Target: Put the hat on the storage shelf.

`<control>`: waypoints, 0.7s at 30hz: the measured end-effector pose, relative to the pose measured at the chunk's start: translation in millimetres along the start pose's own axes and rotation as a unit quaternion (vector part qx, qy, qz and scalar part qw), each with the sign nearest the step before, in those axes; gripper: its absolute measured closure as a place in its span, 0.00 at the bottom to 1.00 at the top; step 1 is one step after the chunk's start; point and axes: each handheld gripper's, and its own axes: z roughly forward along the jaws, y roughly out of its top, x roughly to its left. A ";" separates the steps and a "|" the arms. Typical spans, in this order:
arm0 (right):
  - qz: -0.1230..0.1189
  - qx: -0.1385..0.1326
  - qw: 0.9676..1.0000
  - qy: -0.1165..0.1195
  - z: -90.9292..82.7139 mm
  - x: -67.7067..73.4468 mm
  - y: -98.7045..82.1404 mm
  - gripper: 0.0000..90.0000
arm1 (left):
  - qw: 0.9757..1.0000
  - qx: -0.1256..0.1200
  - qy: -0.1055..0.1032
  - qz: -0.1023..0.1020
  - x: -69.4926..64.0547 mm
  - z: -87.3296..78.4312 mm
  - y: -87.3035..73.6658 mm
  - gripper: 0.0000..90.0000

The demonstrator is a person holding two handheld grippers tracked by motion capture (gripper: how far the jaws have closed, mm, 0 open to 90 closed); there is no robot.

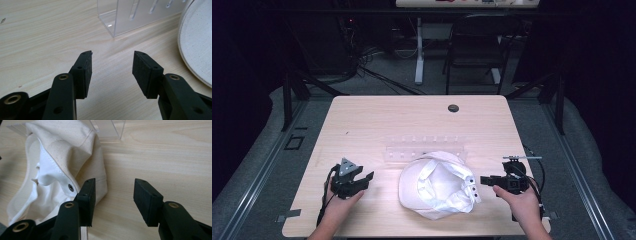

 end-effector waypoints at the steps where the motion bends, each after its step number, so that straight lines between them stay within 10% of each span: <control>1: 0.000 0.000 1.000 0.000 0.0 0.0 0.0 0.59 | 1.000 0.000 0.000 0.000 0.0 0.1 0.0 0.56; 21: 0.007 0.034 0.998 0.050 -7.7 8.4 7.7 0.55 | 1.000 0.002 0.002 0.003 -0.4 0.5 -0.4 0.56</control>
